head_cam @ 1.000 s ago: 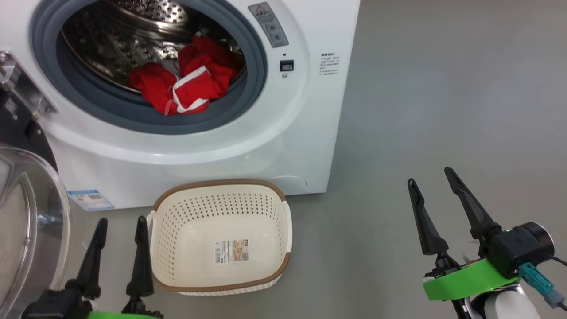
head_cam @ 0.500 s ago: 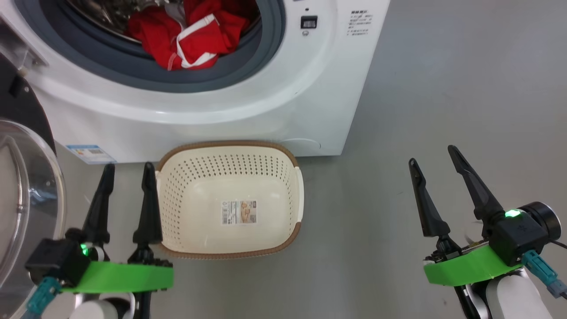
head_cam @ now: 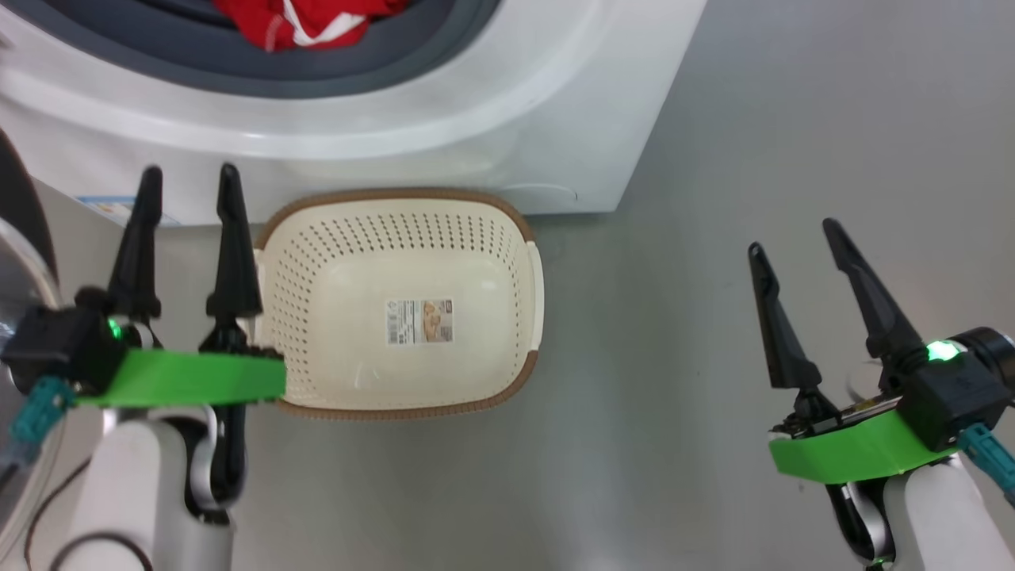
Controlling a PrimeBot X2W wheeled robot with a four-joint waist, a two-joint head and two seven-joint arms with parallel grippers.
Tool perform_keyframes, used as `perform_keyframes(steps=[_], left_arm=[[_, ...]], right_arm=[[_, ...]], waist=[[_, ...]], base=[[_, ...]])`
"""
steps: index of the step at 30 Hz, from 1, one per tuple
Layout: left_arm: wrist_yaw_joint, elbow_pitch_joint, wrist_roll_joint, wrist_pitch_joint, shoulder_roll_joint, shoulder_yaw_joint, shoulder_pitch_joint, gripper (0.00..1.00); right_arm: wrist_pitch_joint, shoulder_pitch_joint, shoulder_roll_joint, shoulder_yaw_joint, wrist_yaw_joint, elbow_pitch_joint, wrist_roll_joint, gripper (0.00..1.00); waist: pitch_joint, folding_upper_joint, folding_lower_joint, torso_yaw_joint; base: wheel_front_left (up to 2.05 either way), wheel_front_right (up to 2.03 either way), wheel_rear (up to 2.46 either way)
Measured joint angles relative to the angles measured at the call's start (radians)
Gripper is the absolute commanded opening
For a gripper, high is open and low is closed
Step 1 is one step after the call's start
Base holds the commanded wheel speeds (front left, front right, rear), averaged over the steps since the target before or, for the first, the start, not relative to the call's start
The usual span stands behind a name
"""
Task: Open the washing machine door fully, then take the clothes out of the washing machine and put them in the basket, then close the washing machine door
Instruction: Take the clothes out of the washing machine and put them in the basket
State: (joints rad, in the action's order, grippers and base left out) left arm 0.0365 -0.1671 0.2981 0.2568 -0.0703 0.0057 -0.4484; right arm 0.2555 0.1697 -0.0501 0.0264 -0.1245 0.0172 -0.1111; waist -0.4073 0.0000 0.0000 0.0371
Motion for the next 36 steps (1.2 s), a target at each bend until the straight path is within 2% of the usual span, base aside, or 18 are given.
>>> perform_keyframes(steps=[17,36], left_arm=[[0.01,-0.292,-0.035,0.0,-0.007,0.044,-0.377,1.0],[0.007,-0.604,-0.074,0.0,-0.03,0.036,-0.711,1.0]], right_arm=[[0.0,0.046,-0.001,-0.02,0.0,0.021,0.0,1.0],[0.0,0.104,-0.001,-0.032,0.0,0.04,-0.001,1.0]], waist=[[-0.134,0.0,0.0,-0.025],[-0.246,0.0,0.0,-0.043]], base=[[0.0,0.0,0.0],[0.0,0.0,0.0]])
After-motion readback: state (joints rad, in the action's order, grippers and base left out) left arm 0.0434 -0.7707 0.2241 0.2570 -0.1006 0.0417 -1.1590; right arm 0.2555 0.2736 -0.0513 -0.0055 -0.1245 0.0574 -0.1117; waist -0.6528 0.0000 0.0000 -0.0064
